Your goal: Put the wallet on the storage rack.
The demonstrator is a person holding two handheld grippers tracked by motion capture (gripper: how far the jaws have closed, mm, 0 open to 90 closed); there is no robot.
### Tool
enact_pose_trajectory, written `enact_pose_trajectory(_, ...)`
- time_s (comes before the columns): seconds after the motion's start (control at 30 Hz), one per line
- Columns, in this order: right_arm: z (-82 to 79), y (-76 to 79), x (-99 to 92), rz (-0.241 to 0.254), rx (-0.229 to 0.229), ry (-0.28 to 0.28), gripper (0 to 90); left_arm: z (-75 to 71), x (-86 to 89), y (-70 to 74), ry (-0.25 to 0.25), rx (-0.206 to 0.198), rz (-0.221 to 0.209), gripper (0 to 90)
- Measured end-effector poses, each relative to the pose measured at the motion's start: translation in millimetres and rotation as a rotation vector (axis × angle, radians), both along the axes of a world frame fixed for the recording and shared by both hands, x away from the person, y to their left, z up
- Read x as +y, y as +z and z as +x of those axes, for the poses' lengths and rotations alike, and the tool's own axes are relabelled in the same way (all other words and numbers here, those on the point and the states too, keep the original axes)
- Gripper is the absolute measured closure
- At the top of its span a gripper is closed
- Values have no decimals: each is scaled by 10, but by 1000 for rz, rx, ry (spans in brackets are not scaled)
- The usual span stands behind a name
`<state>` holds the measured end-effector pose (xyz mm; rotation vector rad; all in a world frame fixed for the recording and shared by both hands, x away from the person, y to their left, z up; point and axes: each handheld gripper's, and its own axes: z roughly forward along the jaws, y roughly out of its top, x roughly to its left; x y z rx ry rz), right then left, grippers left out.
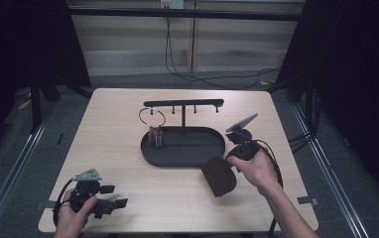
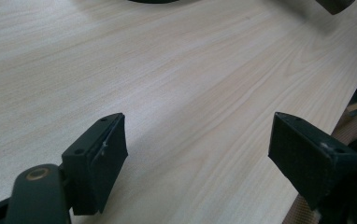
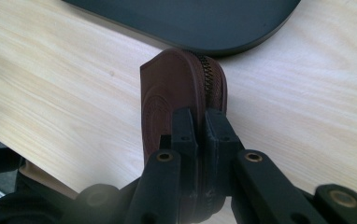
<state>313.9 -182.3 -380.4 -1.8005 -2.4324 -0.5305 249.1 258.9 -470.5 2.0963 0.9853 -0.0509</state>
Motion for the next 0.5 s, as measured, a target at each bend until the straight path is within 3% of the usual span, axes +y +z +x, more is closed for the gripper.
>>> enact_pose_trajectory(0.2, 19, 97, 9, -66, -14, 10, 836, -4, -7, 8, -6, -6, -2, 183)
enact_pose_trajectory(0.5, 51, 217, -16, -108, -10, 4, 835, -16, -17, 31, -32, -26, -13, 164)
